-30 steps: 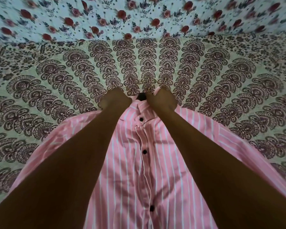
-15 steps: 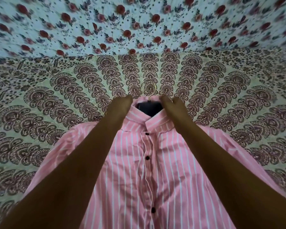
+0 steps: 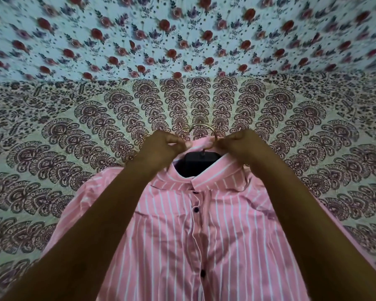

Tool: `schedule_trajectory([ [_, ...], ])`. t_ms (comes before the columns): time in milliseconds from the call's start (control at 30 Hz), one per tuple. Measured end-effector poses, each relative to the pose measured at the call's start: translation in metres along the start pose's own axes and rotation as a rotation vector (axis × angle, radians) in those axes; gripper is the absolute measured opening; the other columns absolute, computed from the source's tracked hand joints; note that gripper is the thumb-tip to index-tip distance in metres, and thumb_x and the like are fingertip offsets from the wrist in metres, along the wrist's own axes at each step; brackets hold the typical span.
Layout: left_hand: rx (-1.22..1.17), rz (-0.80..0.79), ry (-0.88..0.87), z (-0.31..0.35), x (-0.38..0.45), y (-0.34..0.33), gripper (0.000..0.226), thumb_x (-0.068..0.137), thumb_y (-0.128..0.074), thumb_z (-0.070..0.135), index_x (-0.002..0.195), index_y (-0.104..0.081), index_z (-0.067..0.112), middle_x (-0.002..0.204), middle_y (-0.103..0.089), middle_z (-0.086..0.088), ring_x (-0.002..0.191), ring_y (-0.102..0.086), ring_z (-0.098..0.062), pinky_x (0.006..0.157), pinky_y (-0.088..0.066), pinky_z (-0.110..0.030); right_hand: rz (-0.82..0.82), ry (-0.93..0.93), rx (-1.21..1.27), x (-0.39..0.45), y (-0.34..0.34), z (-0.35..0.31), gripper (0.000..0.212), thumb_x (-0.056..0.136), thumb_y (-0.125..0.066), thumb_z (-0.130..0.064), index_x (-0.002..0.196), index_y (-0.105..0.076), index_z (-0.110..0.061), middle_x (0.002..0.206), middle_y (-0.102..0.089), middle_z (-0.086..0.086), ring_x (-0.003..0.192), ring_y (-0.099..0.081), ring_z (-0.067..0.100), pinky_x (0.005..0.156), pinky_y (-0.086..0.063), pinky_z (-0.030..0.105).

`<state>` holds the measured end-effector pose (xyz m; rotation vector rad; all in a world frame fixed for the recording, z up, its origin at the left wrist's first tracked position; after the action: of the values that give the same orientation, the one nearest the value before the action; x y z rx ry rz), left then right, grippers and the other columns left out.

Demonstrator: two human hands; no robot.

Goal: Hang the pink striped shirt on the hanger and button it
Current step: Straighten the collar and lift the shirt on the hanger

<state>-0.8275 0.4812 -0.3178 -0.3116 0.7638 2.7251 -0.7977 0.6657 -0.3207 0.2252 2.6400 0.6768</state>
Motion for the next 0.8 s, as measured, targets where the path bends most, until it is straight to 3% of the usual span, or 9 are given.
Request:
schedule_trajectory([
  [133, -0.155, -0.004, 0.254, -0.020, 0.011, -0.003, 0.022, 0.081, -0.069, 0.022, 0.086, -0.066, 0.001, 0.064, -0.063, -0.013, 0.051, -0.053, -0.017, 0.057, -0.042, -0.022, -0.165, -0.285, 0.158, 0.005, -0.009, 0.020, 0.011, 0.080, -0.068, -0.017, 0.075, -0.062, -0.008, 0.050, -0.056, 0.005, 0.042, -0.051, 0.015, 0.052, -0.044, 0.022],
  [233, -0.244, -0.047, 0.403, -0.032, 0.018, -0.004, 0.015, 0.086, -0.062, 0.016, 0.076, -0.058, 0.006, 0.045, -0.063, 0.003, 0.041, -0.058, -0.009, 0.050, -0.051, -0.018, -0.372, -0.478, 0.371, 0.001, -0.023, 0.035, 0.018, 0.088, -0.056, -0.023, 0.074, -0.058, -0.011, 0.046, -0.062, 0.002, 0.038, -0.057, 0.013, 0.044, -0.051, 0.023],
  [333, -0.320, -0.142, 0.477, -0.037, 0.017, -0.006, 0.020, 0.083, -0.063, 0.015, 0.099, -0.067, 0.004, 0.090, -0.069, -0.016, 0.074, -0.061, -0.024, 0.086, -0.051, -0.043, -0.378, -0.476, 0.468, 0.009, -0.022, 0.040, 0.023, 0.091, -0.050, -0.021, 0.071, -0.059, -0.013, 0.047, -0.063, 0.000, 0.041, -0.058, 0.011, 0.047, -0.051, 0.020],
  [367, -0.313, -0.168, 0.467, -0.037, 0.016, -0.006, 0.019, 0.083, -0.062, 0.013, 0.100, -0.068, 0.007, 0.098, -0.067, -0.017, 0.081, -0.059, -0.025, 0.089, -0.048, -0.044, -0.367, -0.465, 0.499, 0.011, -0.019, 0.041, 0.021, 0.090, -0.050, -0.018, 0.073, -0.060, -0.013, 0.049, -0.063, -0.001, 0.042, -0.057, 0.011, 0.047, -0.051, 0.020],
  [467, -0.127, -0.196, 0.395, -0.031, 0.016, 0.007, 0.013, 0.086, -0.054, 0.007, 0.079, -0.064, 0.009, 0.077, -0.060, -0.009, 0.065, -0.052, -0.017, 0.065, -0.047, -0.022, -0.308, -0.409, 0.407, 0.013, -0.010, 0.044, 0.014, 0.089, -0.050, -0.012, 0.077, -0.059, -0.012, 0.056, -0.058, 0.002, 0.047, -0.054, 0.012, 0.046, -0.048, 0.018],
  [567, 0.308, -0.154, 0.306, -0.022, 0.019, 0.021, 0.025, 0.090, -0.054, 0.019, 0.067, -0.052, 0.011, 0.062, -0.049, -0.004, 0.053, -0.044, -0.015, 0.036, -0.039, -0.014, -0.136, -0.308, -0.019, 0.012, 0.004, 0.037, 0.022, 0.083, -0.061, -0.022, 0.067, -0.051, -0.011, 0.054, -0.047, 0.005, 0.044, -0.041, 0.015, 0.046, -0.034, 0.019],
  [667, 0.451, -0.132, 0.279, -0.017, 0.022, 0.022, 0.031, 0.085, -0.059, 0.023, 0.062, -0.057, 0.002, 0.038, -0.047, -0.007, 0.034, -0.041, -0.019, 0.032, -0.029, -0.014, -0.044, -0.208, -0.318, 0.011, 0.008, 0.021, 0.035, 0.079, -0.061, -0.030, 0.054, -0.050, -0.007, 0.029, -0.045, 0.001, 0.038, -0.047, 0.018, 0.043, -0.037, 0.020],
  [733, 0.498, -0.124, 0.280, -0.015, 0.024, 0.020, 0.030, 0.083, -0.061, 0.024, 0.059, -0.055, 0.007, 0.032, -0.048, -0.002, 0.020, -0.039, -0.012, 0.031, -0.032, -0.012, -0.019, -0.206, -0.320, 0.013, 0.005, 0.016, 0.029, 0.077, -0.060, -0.025, 0.060, -0.055, -0.003, 0.043, -0.056, 0.009, 0.056, -0.061, 0.028, 0.061, -0.054, 0.033],
  [800, 0.487, -0.097, 0.285, -0.015, 0.026, 0.021, 0.024, 0.084, -0.063, 0.021, 0.065, -0.051, 0.012, 0.029, -0.050, 0.004, 0.020, -0.042, -0.003, 0.029, -0.038, -0.015, -0.005, -0.271, -0.175, 0.015, 0.001, 0.020, 0.022, 0.077, -0.061, -0.016, 0.064, -0.056, 0.001, 0.056, -0.060, 0.018, 0.063, -0.066, 0.034, 0.072, -0.058, 0.045],
])
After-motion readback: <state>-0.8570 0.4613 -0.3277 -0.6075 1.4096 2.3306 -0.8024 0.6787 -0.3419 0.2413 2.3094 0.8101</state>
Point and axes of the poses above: each hand's wrist, its own x-axis towards the middle knuckle, its own y-axis out of the back of the hand, z = x × y, the point moved 6 cm from there along x, towards the middle knuckle
